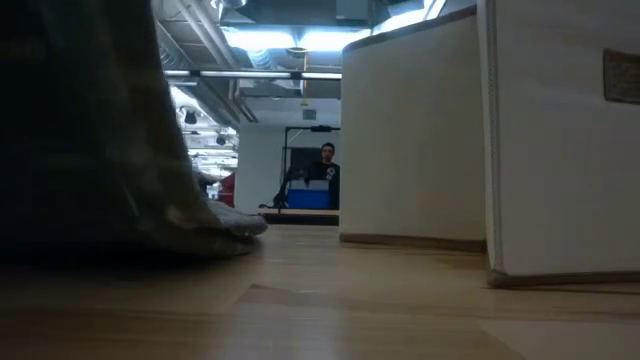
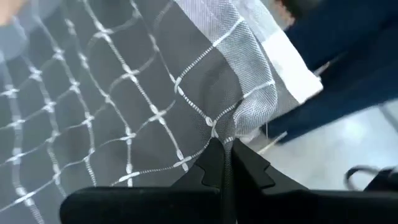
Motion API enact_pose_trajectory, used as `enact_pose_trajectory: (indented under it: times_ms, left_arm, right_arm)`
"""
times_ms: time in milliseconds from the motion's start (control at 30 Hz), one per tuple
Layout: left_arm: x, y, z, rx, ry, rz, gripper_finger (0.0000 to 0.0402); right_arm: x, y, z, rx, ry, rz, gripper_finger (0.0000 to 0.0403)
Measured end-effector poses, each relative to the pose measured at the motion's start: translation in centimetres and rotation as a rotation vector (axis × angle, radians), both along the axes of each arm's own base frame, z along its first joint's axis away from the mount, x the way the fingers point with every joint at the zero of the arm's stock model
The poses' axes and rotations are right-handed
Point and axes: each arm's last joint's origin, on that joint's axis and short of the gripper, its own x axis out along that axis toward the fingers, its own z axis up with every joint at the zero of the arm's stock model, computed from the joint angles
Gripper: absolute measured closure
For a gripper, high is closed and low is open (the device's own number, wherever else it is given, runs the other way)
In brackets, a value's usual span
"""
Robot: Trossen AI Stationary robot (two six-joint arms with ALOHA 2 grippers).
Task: Fold towel
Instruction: Fold the gray patterned towel
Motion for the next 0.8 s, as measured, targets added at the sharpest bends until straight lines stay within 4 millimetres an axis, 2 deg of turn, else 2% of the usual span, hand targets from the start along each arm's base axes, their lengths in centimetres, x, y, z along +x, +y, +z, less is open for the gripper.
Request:
enact_pose_trajectory:
  times_ms: [200, 400, 800]
  left_arm:
    - [-0.9, 2.8, 2.2, -0.079, 0.036, 0.207, 0.0400]
    - [-1.9, 5.7, 3.2, -0.122, 0.116, 0.407, 0.0400]
    - [-2.0, 8.6, 2.5, -0.193, 0.327, 0.782, 0.0401]
  right_arm:
    - [-0.4, -1.1, 2.8, 0.060, 0.004, -0.186, 0.0400]
    - [-0.3, -3.9, 4.3, 0.071, 0.061, -0.422, 0.0401]
    - [1.7, -10.2, 4.2, 0.098, 0.142, -0.621, 0.0400]
